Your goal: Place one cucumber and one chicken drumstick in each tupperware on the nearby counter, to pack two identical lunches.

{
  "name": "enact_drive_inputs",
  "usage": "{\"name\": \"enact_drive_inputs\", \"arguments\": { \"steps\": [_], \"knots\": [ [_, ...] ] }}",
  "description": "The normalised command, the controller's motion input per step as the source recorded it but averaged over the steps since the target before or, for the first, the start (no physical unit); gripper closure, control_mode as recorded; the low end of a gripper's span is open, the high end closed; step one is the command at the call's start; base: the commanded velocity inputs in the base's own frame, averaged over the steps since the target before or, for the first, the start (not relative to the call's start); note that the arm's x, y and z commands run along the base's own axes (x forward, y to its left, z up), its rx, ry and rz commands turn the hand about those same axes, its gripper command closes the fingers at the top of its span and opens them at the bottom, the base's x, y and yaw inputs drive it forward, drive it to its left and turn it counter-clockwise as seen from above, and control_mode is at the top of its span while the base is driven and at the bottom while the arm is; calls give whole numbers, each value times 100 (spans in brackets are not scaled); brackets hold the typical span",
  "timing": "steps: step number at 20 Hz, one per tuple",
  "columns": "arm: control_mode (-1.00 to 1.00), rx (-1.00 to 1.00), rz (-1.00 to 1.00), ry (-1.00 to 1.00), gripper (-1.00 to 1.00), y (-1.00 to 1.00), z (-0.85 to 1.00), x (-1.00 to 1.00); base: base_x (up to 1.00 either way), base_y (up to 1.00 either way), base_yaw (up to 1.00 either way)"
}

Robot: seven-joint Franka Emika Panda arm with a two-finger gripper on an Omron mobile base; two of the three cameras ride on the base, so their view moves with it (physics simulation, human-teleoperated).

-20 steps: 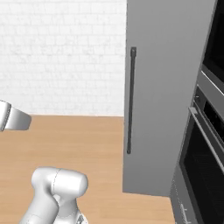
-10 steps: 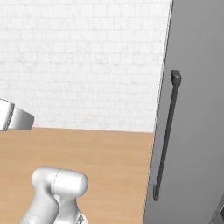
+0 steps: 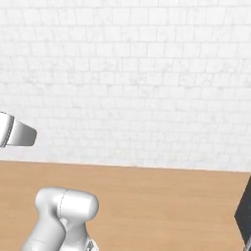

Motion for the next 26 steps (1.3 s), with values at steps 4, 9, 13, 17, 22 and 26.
{"name": "enact_drive_inputs", "arguments": {
  "steps": [4,9,13,17,22,26],
  "knots": [
    [100,0,0,0,-100,0,0,0,86,57,-31],
    [100,0,0,0,-100,0,0,0,74,56,-57],
    [100,0,0,0,-100,0,0,0,65,32,-64],
    [100,0,0,0,-100,0,0,0,57,14,-64],
    [100,0,0,0,-100,0,0,0,58,27,-63],
    [100,0,0,0,-100,0,0,0,62,9,-60]
  ]
}}
